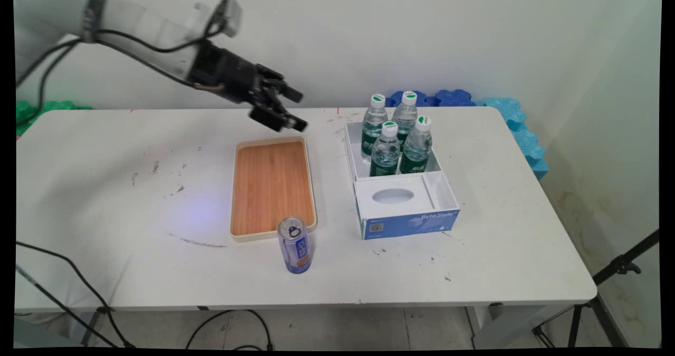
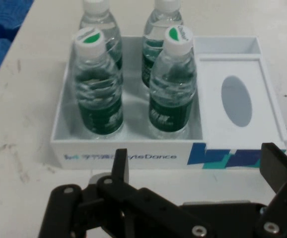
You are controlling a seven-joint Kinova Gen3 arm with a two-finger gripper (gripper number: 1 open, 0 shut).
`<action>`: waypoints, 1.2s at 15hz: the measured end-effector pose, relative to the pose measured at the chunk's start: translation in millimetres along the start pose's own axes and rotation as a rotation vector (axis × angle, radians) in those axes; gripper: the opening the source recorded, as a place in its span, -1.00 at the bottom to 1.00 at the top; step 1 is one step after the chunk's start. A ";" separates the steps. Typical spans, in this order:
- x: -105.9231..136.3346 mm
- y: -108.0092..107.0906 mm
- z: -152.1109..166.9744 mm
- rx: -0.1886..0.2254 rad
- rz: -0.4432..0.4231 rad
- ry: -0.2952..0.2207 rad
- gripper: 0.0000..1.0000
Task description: Pick up the green bottle from the white box
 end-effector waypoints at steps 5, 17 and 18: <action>20.1 7.9 61.7 -0.014 0.000 -0.055 1.00; 34.7 10.7 168.7 -0.031 -0.013 -0.125 1.00; 35.3 10.7 175.4 -0.031 -0.014 -0.127 1.00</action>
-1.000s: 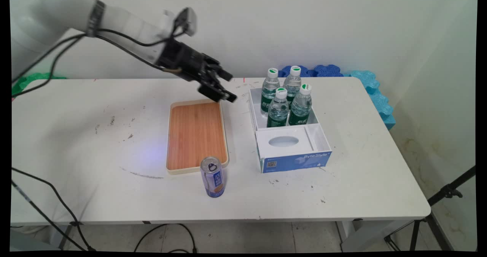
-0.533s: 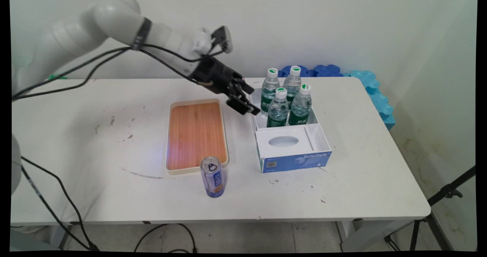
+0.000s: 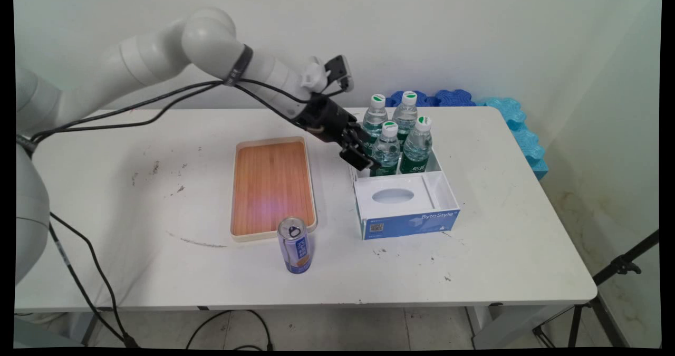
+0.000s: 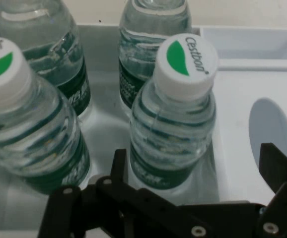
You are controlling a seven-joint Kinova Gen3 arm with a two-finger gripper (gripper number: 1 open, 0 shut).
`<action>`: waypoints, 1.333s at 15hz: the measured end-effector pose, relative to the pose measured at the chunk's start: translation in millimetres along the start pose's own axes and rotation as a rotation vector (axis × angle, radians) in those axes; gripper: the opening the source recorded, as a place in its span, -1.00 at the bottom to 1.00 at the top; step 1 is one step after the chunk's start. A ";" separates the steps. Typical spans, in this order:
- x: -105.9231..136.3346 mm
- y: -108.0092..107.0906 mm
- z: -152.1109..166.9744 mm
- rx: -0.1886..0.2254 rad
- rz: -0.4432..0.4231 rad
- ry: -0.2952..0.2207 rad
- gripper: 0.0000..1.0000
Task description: Pick up the green bottle from the white box, then place the picked object on the tray
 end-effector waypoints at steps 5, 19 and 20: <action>5.1 -1.0 21.5 0.004 0.001 -0.006 1.00; 18.2 -1.8 27.6 0.046 0.035 0.007 -1.00; 19.4 -0.1 15.5 0.054 0.036 0.015 -1.00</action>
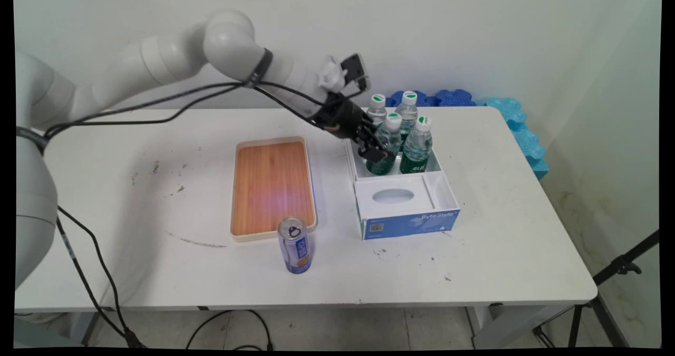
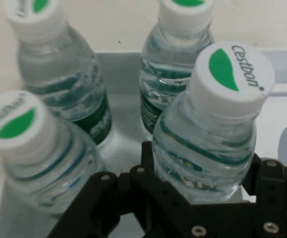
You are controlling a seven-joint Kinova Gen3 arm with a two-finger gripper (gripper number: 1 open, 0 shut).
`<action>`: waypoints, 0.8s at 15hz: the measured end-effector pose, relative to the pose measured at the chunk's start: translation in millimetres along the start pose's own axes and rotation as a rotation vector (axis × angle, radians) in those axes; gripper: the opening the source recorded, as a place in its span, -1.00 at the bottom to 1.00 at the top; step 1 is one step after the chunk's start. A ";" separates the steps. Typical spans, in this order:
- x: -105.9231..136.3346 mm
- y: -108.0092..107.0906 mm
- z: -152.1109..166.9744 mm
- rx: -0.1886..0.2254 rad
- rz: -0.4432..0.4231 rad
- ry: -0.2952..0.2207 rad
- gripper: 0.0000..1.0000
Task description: Place the picked object on the tray
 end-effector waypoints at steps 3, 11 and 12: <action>6.8 5.6 -45.7 0.009 0.010 0.031 -1.00; -51.2 21.6 -183.8 -0.039 0.108 0.011 -1.00; -63.9 22.1 -194.9 -0.041 0.115 -0.005 -1.00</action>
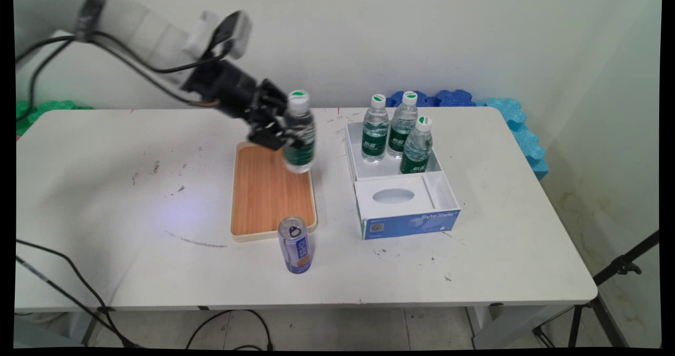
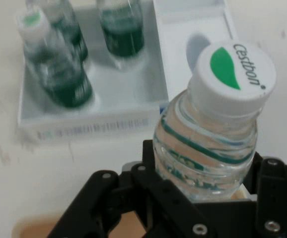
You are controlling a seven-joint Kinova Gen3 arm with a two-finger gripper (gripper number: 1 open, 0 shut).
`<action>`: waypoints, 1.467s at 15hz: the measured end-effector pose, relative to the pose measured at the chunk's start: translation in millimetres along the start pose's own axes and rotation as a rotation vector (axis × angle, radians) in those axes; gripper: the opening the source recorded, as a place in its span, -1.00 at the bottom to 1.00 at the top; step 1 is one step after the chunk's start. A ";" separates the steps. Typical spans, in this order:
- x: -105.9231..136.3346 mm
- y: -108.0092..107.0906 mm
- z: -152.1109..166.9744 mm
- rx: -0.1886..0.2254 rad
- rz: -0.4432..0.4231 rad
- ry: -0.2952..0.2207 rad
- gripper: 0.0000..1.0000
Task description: Place the picked object on the tray
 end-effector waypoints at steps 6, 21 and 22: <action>-47.6 13.2 -17.5 -0.032 0.025 -0.042 -1.00; -76.6 18.6 56.2 -0.059 -0.013 -0.045 -1.00; -77.4 18.2 59.9 -0.058 -0.016 -0.046 -1.00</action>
